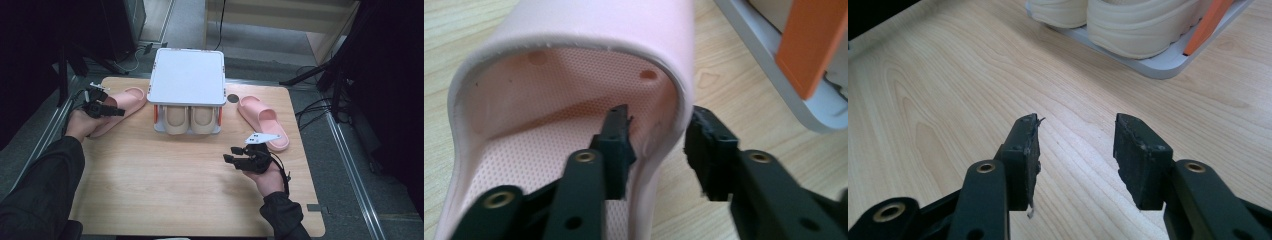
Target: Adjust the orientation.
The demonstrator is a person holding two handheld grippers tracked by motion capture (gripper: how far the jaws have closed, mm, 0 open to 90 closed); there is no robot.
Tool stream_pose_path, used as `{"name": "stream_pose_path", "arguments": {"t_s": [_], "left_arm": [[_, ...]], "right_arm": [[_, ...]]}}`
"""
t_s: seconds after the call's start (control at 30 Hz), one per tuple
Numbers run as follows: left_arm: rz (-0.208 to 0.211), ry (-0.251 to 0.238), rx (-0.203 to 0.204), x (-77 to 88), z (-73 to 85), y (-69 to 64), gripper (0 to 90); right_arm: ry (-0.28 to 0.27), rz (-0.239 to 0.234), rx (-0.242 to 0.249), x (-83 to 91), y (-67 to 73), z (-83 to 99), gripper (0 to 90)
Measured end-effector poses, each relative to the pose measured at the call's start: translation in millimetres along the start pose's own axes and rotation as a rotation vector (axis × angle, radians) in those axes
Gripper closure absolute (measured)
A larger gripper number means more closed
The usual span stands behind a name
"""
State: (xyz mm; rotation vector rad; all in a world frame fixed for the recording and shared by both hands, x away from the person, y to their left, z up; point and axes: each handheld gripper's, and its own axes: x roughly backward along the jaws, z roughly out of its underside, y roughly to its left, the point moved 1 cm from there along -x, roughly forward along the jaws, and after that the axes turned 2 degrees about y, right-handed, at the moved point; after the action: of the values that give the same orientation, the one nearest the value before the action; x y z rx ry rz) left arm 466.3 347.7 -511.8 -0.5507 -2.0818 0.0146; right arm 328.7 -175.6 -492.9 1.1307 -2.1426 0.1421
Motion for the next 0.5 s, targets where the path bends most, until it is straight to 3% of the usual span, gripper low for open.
{"name": "stream_pose_path", "arguments": {"t_s": [0.03,0.13,0.23,0.33,0.4,0.5], "left_arm": [[0.01,0.005,0.003,0.1,-1.2,0.6,68.8],[-0.011,0.008,-0.053,1.6,-4.2,-3.2,76.8],[-0.007,-0.015,-0.078,7.9,-7.8,-5.1,82.9],[0.0,-0.022,-0.042,18.0,-12.0,-4.3,84.8],[-0.011,0.007,-0.057,22.5,-12.7,-5.6,85.0],[0.011,0.008,-0.068,33.6,-13.1,-7.3,85.0]], "right_arm": [[-0.002,-0.008,-0.005,0.3,-0.2,0.5,54.3],[-0.001,-0.022,-0.028,0.2,0.0,1.1,53.9],[0.002,-0.024,-0.03,-1.0,0.0,1.2,53.1],[0.008,-0.019,-0.029,-2.2,1.4,0.5,52.0],[0.011,-0.015,-0.018,-3.5,1.8,0.0,51.5],[0.015,-0.017,-0.012,-5.2,2.3,-0.9,51.3]]}}
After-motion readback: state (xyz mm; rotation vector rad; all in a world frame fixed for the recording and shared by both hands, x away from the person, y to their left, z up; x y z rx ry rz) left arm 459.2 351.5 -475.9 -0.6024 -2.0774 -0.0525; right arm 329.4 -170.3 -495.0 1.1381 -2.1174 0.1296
